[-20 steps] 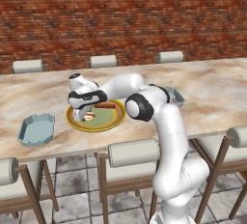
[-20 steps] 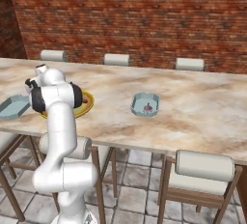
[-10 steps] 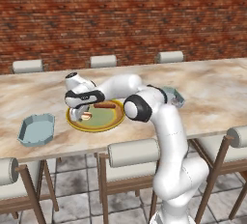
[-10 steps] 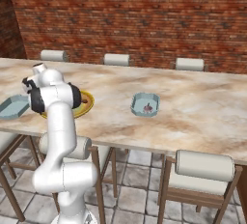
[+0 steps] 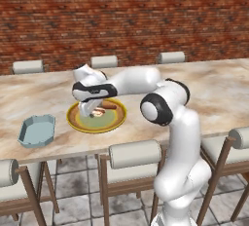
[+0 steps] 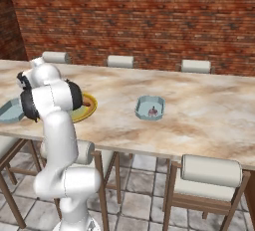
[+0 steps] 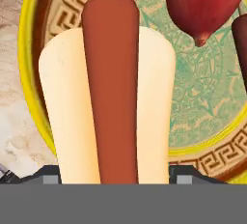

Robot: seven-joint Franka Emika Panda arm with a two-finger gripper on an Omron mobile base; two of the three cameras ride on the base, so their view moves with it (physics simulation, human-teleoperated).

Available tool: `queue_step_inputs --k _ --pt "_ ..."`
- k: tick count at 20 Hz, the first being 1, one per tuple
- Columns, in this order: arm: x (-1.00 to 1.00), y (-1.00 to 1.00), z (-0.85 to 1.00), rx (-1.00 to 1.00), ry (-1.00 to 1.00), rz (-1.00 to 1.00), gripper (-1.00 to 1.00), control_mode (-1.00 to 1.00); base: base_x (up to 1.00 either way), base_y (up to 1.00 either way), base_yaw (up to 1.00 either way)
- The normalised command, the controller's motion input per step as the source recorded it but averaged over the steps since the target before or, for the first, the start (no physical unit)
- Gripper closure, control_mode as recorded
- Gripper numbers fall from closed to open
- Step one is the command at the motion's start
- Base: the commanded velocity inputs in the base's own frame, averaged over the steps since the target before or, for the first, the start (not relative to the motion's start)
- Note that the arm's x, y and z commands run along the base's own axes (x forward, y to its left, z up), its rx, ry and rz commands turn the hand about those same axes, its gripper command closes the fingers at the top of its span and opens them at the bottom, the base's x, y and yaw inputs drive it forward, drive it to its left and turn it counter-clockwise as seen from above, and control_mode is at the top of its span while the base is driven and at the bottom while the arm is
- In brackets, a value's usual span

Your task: Place one cooked food and one vegetable from the large plate to each tupperware container.

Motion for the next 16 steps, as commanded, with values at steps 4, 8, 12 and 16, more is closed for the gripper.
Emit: queue_step_inputs --k 4,8,12,16 --pt "-0.67 -1.0 0.69 0.0 -0.12 -0.17 1.0 -1.0 0.0 0.0 0.0" --pt "0.0 -1.0 0.43 0.0 0.0 -0.3 1.0 -1.0 0.0 0.0 0.0" --pt "0.02 -1.0 0.47 0.0 0.02 -0.35 1.0 -1.0 0.0 0.0 0.0" --pt "0.24 -1.0 0.3 0.0 0.15 -0.49 1.0 -1.0 0.0 0.0 0.0"
